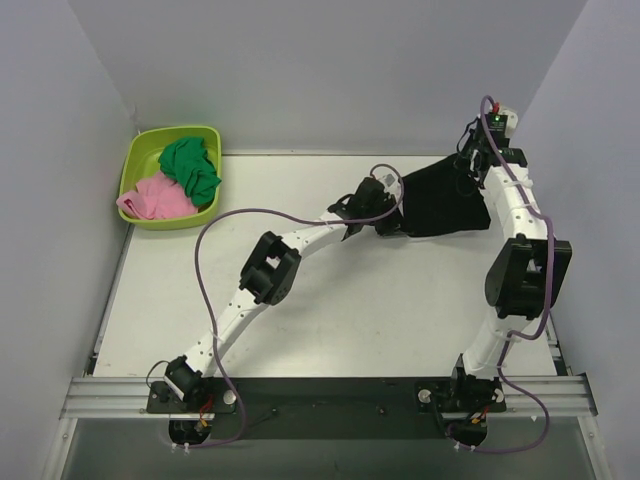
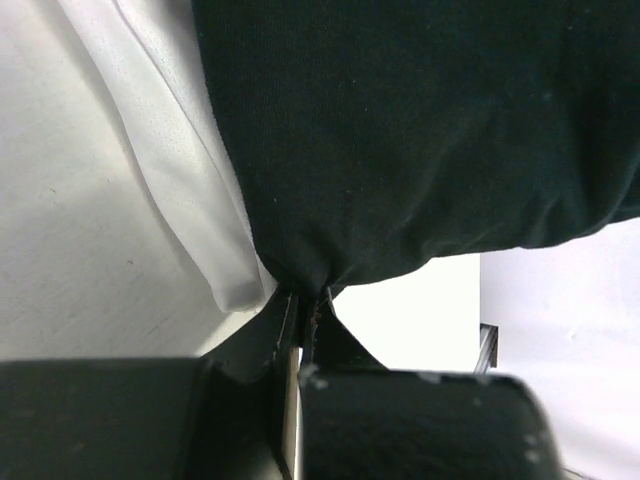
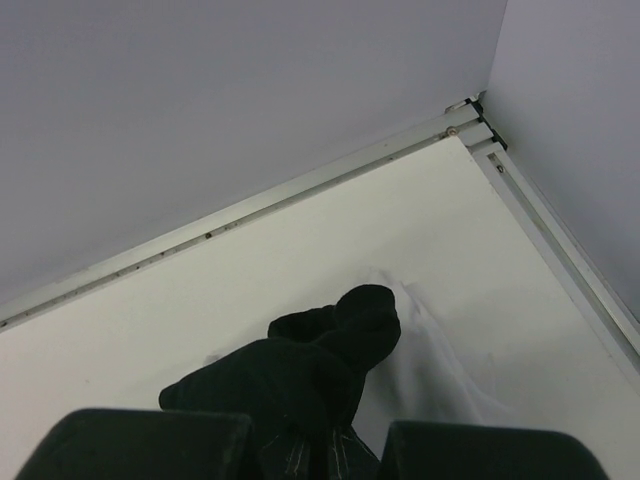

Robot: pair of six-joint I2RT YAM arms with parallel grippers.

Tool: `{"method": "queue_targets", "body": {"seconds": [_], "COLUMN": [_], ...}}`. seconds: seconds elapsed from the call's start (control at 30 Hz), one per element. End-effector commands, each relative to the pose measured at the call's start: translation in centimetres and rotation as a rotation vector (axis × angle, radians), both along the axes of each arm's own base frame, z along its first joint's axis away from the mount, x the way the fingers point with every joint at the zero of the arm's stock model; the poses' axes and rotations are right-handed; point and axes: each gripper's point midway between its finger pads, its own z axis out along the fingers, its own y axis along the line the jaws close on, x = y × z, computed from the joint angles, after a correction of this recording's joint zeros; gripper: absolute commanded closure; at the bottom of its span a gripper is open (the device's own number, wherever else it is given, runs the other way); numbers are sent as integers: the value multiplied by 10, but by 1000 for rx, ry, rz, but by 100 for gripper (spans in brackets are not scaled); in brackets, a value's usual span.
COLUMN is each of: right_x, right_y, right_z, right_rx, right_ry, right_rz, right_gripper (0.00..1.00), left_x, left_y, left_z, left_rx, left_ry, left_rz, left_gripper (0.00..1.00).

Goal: Fold and stack the t-shirts
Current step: Put the neatly folded tshirt into the corner of the board with the right arm

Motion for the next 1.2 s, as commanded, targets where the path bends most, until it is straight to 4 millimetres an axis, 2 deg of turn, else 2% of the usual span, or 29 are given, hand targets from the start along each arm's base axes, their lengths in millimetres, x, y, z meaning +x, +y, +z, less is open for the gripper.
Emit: {"method": "queue_targets", "body": {"seconds": [0.0,0.03,0.07,0.17,0.27,0.3,0.37,0.4,0.43,0.47,0.5,0.53,0.57,0.6,0.63,0.7,0.77,0.8,0.9,0.93,0.97,1.03,1.07,1.13,1.17], "right_x": [15,16,17,21,26,28,33,34,36,39,40,41,44,44,45,49,50,53,54,56,57,56,55,55,50], "right_y": [-13,-13,-14,-16,-19,-18,-19,-20,-19,-20,-21,-23,-23,-25,-27,-28,-32,-33,-36,-37,-39,-41,-38,-41,-35], "right_z": [0,-4,-7,-21,-34,-37,-43,-45,-47,-50,-52,-55,-57,-59,-61,-65,-68,-65,-64,-61,-55,-52,-42,-29,-22], "right_rx": [-65,-70,-74,-81,-86,-85,-91,-93,-95,-100,-105,-111,-114,-117,-119,-127,-140,-145,-165,-176,-185,-201,-216,-265,-312], "right_ry": [-51,-44,-37,-13,5,10,19,21,26,32,38,48,52,56,63,71,75,68,65,55,43,23,3,-42,-45], "right_rz": [-45,-48,-50,-55,-65,-57,-54,-54,-53,-54,-53,-57,-59,-64,-67,-70,-87,-91,-104,-104,-110,-120,-114,-139,-125], "right_gripper": [100,100,100,100,100,100,100,100,100,100,100,100,100,100,100,99,85,56,6,3,1,0,0,0,0], "left_x": [10,11,7,5,-2,-5,-8,-14,-17,-19,-27,-29,-32,-39,-42,-49,-58,-57,-63,-62,-64,-62,-63,-63,-61], "left_y": [-3,-3,2,3,13,15,18,24,26,29,35,39,42,49,51,55,64,67,76,79,86,92,96,100,104], "left_z": [28,31,23,31,29,30,47,35,38,48,37,49,52,41,51,54,50,51,49,54,48,48,44,47,47], "left_rx": [-73,-86,-71,-99,-101,-109,-147,-133,-147,-164,-159,-174,-183,-179,-196,-217,-211,-215,-206,-209,-193,-186,-178,-186,-185], "left_ry": [-72,-87,-67,-102,-96,-92,-119,-94,-101,-107,-94,-109,-107,-98,-106,-106,-96,-102,-101,-111,-108,-113,-106,-107,-112], "left_rz": [-18,-17,-16,-22,-21,-20,-19,-17,-22,-20,-24,-20,-13,-13,-16,-23,-20,-16,-13,-6,0,13,16,16,20], "left_gripper": [85,70,50,26,20,20,19,19,19,19,19,19,18,18,19,18,18,18,18,18,18,17,17,17,17]}}
